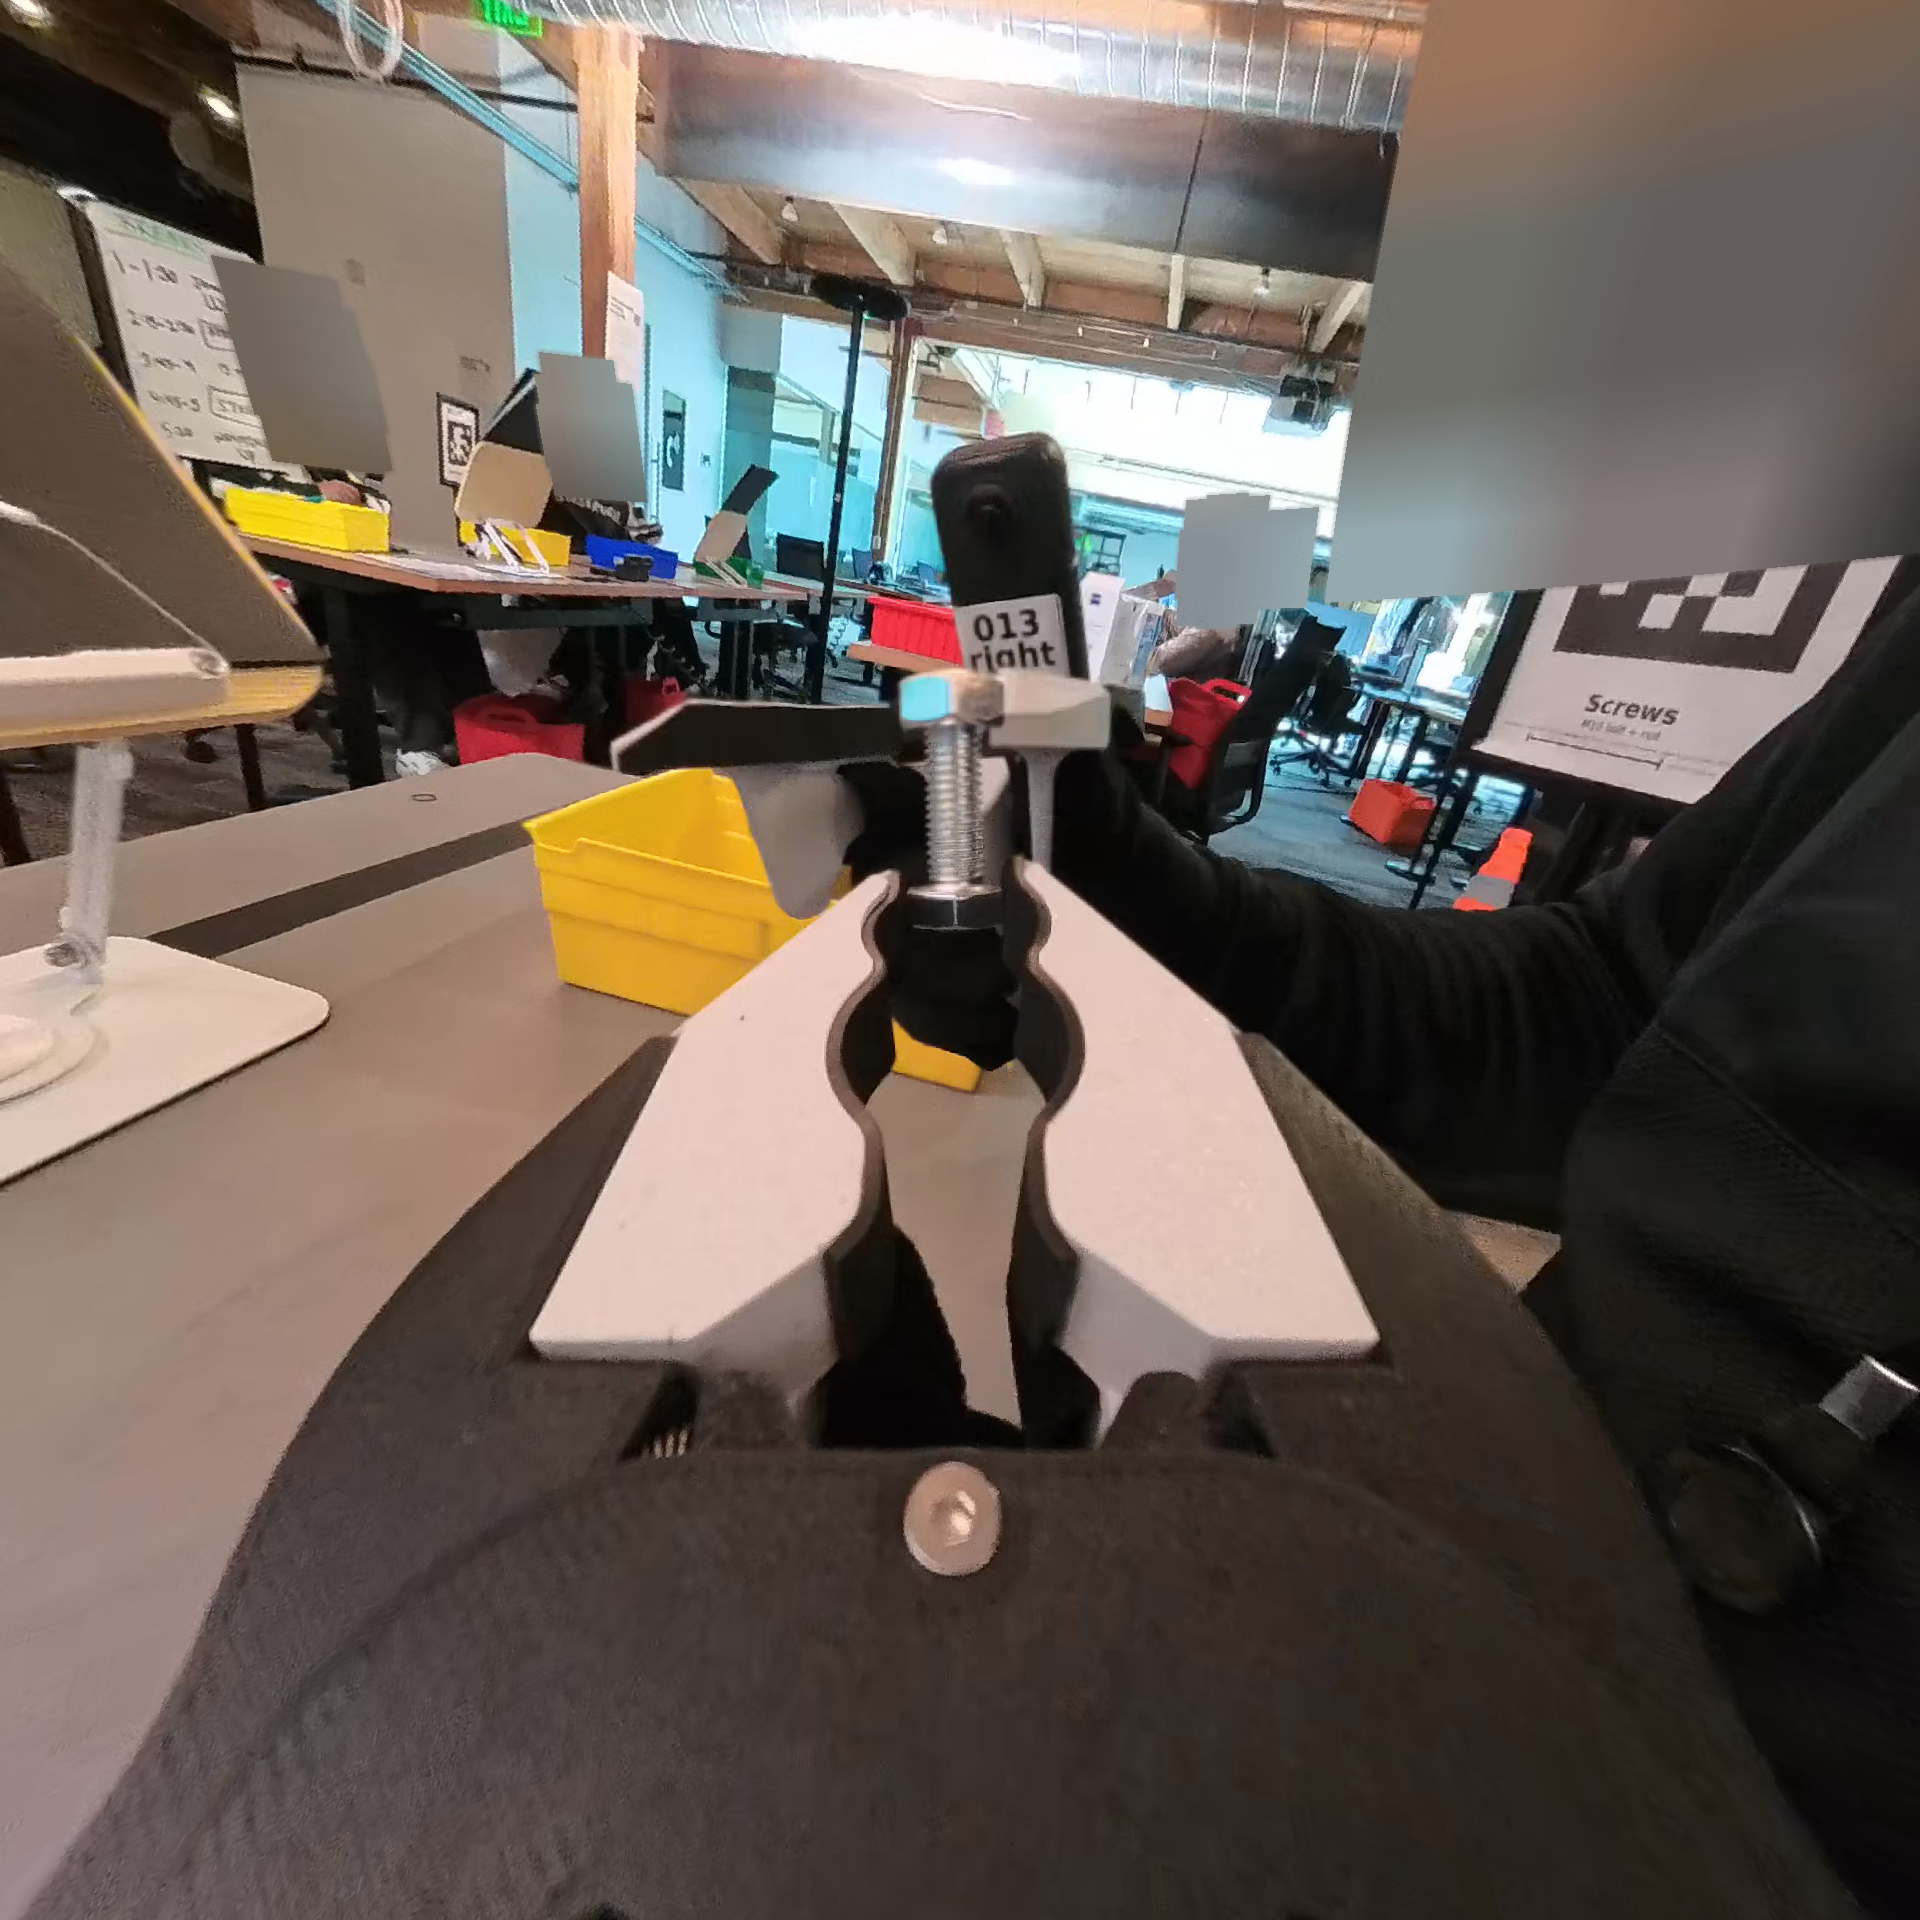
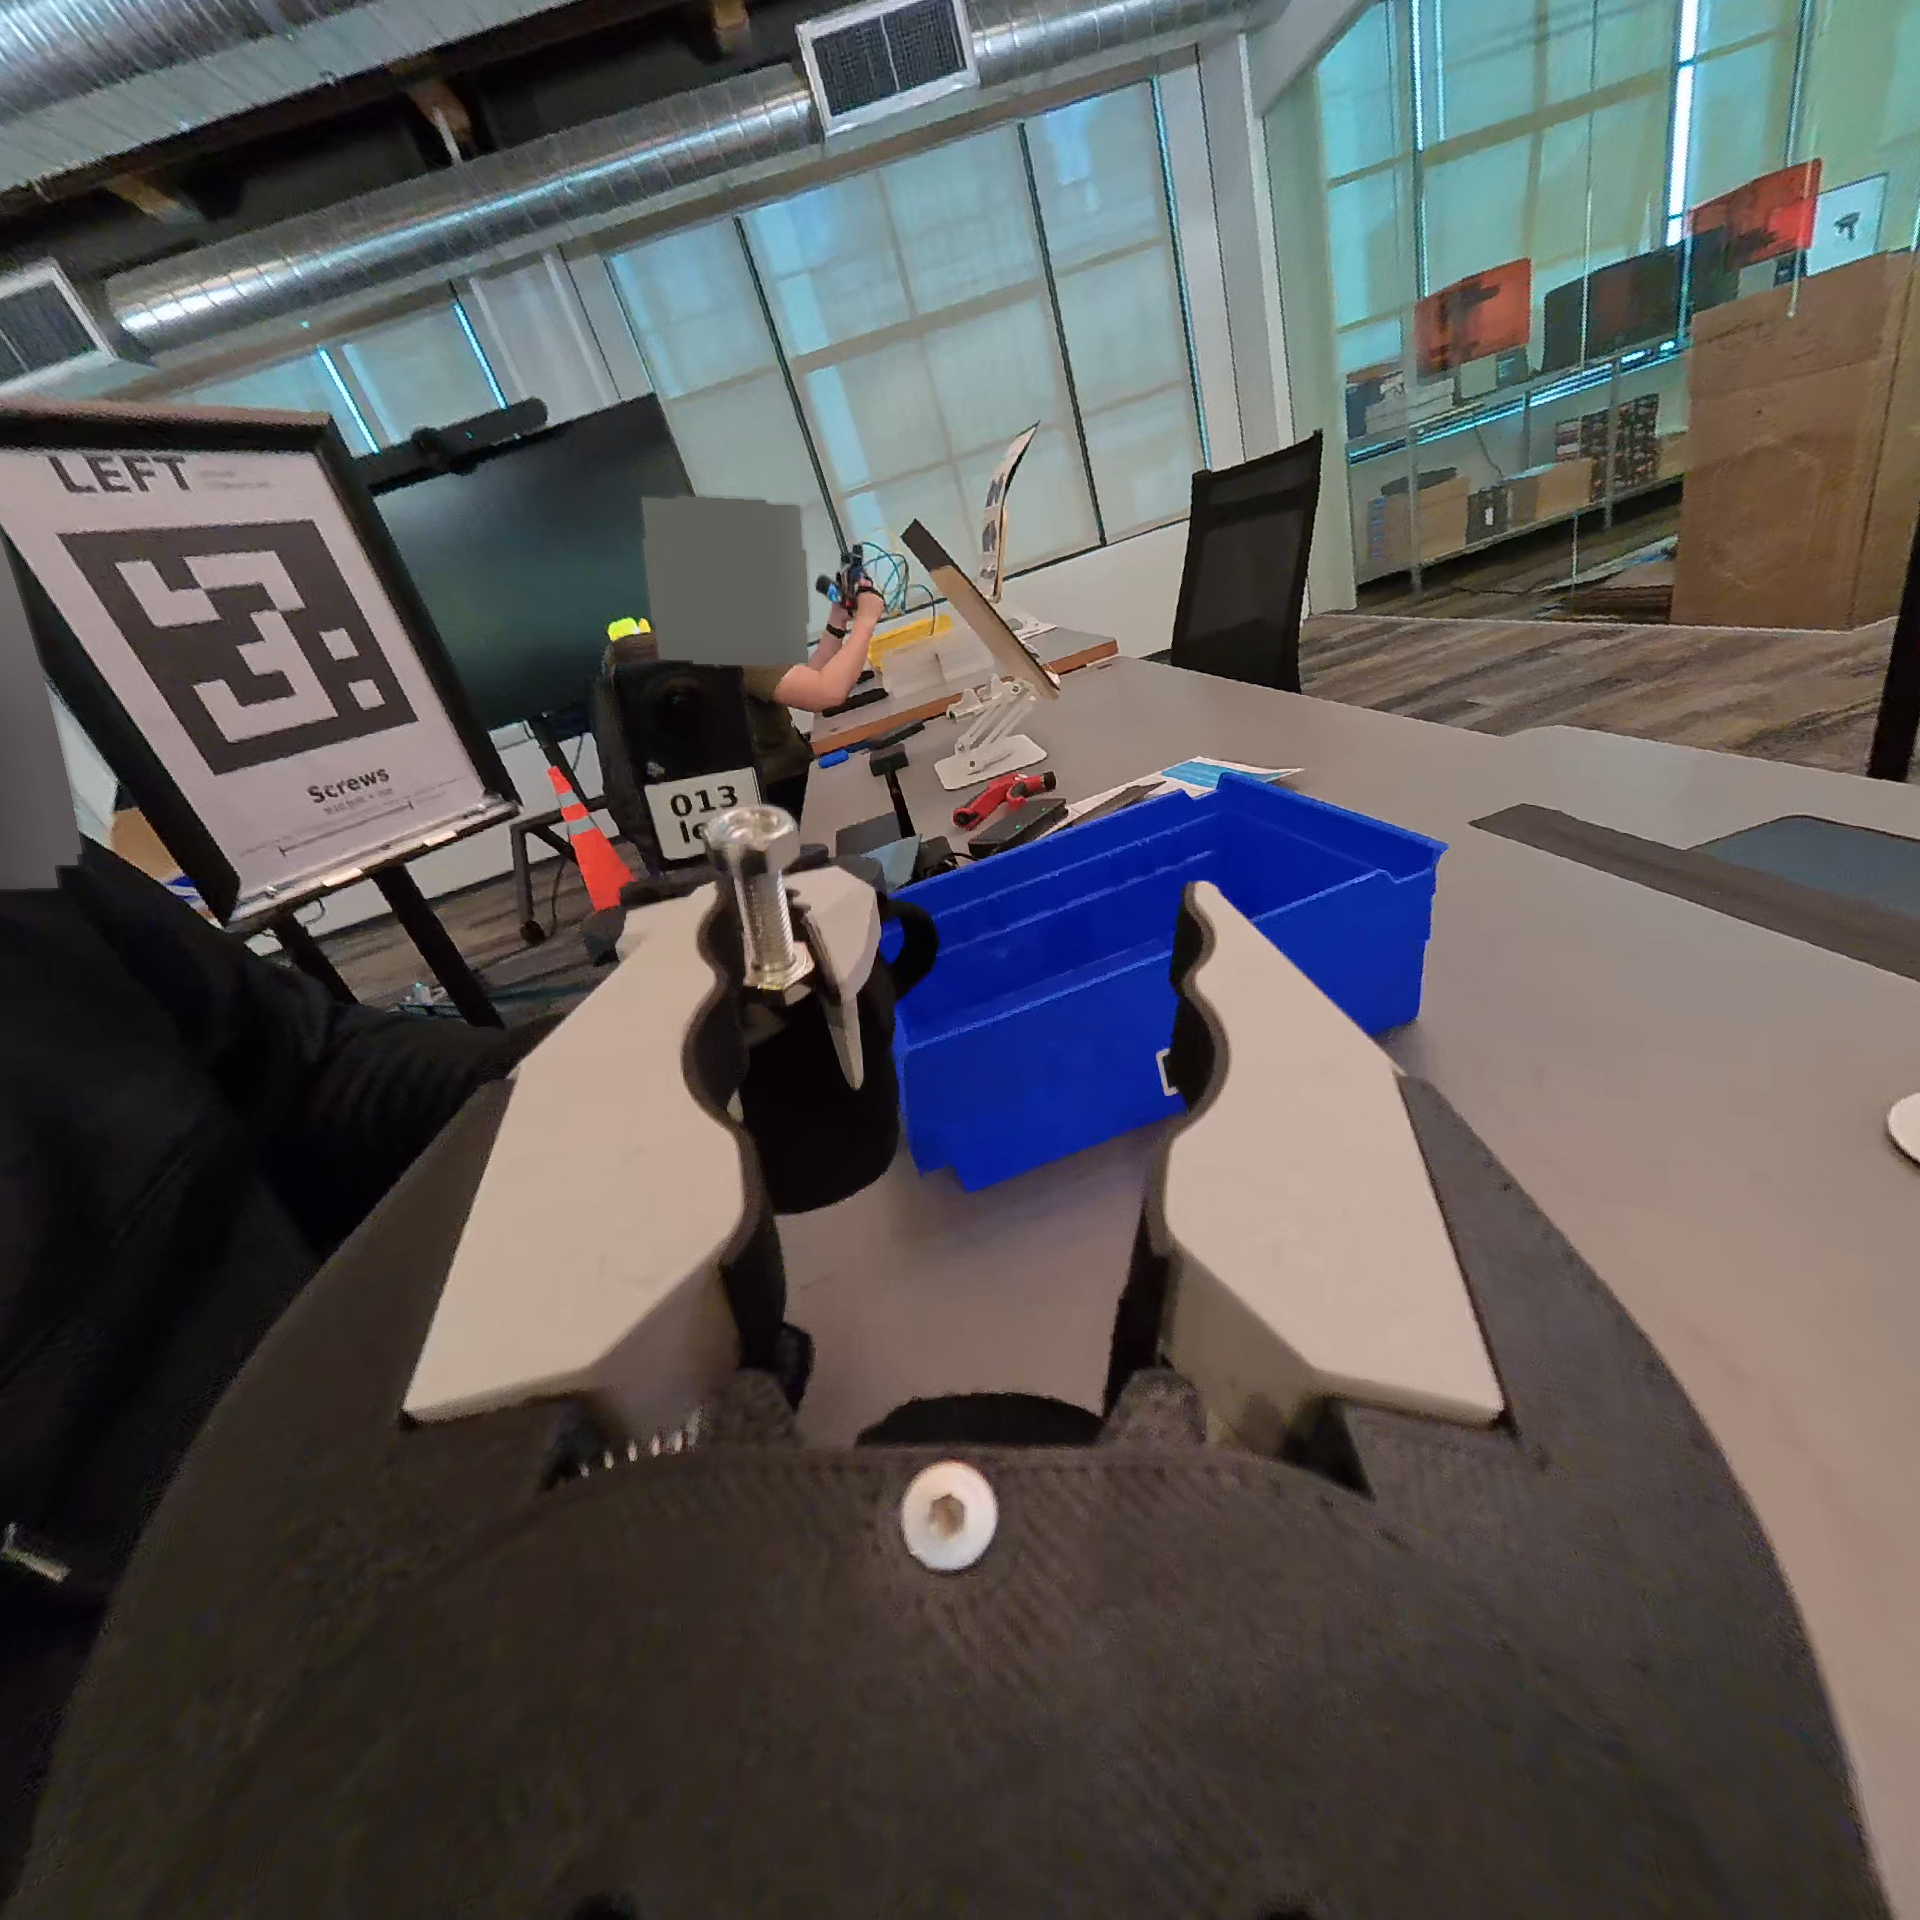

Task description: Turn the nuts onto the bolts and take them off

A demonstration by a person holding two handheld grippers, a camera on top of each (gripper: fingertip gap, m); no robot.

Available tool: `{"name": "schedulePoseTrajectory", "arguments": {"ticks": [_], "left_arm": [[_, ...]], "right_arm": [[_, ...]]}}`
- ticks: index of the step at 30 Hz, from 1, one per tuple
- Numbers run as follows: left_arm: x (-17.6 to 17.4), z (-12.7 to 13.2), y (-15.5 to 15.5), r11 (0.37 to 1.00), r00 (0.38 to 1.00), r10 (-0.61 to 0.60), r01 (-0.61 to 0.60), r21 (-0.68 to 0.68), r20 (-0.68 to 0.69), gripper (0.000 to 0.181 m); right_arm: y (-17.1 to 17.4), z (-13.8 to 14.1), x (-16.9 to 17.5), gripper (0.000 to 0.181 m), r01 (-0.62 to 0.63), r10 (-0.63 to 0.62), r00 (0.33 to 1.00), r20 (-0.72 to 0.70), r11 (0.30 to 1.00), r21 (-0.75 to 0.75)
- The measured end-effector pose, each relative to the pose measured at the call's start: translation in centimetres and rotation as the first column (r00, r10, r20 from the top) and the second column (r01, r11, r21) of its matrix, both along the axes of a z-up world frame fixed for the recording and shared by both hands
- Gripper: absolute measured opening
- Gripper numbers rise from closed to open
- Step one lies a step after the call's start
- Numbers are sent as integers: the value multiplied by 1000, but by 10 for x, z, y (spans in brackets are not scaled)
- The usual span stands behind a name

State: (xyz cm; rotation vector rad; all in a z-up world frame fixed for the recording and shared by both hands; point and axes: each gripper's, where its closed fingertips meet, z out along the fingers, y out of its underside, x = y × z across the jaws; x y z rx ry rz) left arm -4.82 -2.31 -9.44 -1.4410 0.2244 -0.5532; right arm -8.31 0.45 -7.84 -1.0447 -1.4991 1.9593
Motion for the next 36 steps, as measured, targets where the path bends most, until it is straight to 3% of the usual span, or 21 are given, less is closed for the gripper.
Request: {"name": "schedulePoseTrajectory", "arguments": {"ticks": [9,16,24,31,36], "left_arm": [[4,-1,1,1000,1000,-15,15,-3,-8,16],[0,3,-1,1000,1000,-5,5,7,-8,16],[-1,-2,2,1000,1000,11,-11,-11,-28,16],[-30,-12,6,973,931,196,-223,-56,-308,16],[-44,-12,4,946,824,270,-324,-23,-498,16]], "right_arm": [[-19,7,3,81,-54,54,998,-23,999,6],[6,2,1,73,-3,3,1000,4,999,-44],[-20,11,7,71,-65,66,997,-32,997,33],[-16,3,10,36,-55,46,997,58,985,164],[-21,-5,6,32,-55,31,991,133,982,181]]}}
